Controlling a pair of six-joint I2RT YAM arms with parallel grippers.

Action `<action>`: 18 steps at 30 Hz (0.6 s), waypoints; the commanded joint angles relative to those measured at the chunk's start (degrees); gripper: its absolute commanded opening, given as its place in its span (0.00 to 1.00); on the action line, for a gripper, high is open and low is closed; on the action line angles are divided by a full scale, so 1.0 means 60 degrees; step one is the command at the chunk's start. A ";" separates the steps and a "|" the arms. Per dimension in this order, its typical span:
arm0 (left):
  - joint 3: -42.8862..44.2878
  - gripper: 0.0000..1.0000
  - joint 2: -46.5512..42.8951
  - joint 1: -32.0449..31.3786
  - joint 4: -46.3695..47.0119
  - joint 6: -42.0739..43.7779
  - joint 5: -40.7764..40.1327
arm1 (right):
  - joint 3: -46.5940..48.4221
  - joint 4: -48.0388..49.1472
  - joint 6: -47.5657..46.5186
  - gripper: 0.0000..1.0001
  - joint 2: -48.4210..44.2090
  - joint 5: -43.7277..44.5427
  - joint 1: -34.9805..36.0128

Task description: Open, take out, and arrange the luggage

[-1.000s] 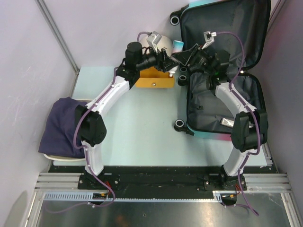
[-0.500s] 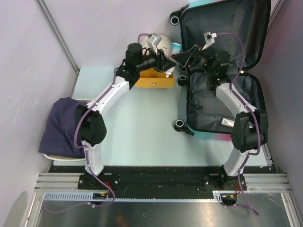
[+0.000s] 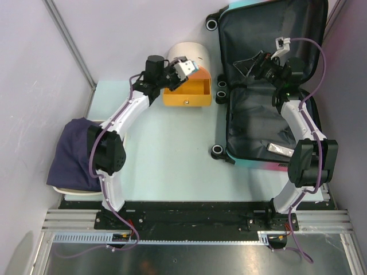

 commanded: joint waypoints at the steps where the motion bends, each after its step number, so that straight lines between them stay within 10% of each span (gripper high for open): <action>1: 0.0069 0.04 0.0056 -0.0500 0.0225 0.4096 -0.0515 | 0.0084 -0.0209 -0.0507 0.99 -0.0333 -0.0113 0.0068; 11: 0.0361 0.56 0.0423 -0.0618 0.0020 0.4905 -0.0764 | 0.0084 -0.0399 -0.0727 0.99 -0.0347 -0.0157 0.0068; 18: 0.0056 0.74 -0.0089 -0.0691 -0.0038 0.4625 -0.0486 | 0.0084 -0.0312 -0.0713 0.99 -0.0260 -0.0231 0.0068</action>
